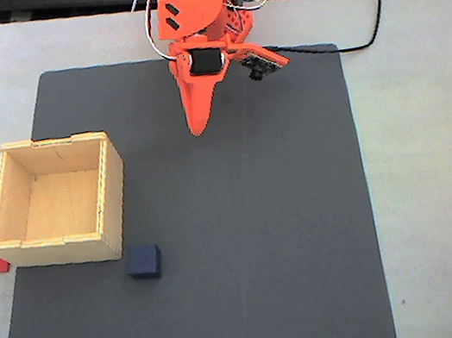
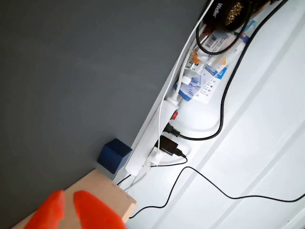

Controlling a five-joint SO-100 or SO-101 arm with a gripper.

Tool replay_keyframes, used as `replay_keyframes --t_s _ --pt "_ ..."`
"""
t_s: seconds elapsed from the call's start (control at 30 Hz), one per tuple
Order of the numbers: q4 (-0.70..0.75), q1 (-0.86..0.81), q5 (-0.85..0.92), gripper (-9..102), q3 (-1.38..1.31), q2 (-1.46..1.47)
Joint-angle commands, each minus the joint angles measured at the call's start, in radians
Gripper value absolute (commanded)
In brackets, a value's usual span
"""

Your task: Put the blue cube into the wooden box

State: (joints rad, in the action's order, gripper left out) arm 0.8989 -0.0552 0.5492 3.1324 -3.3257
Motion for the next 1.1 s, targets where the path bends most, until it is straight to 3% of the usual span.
replay_keyframes --t_s 0.0,0.87,1.07 --pt "-0.094 -0.075 -0.541 4 -0.009 -0.012" --pt "-0.094 -0.069 -0.534 0 -0.009 -0.012" --pt "-0.081 -0.043 -0.434 18 -0.020 -0.012"
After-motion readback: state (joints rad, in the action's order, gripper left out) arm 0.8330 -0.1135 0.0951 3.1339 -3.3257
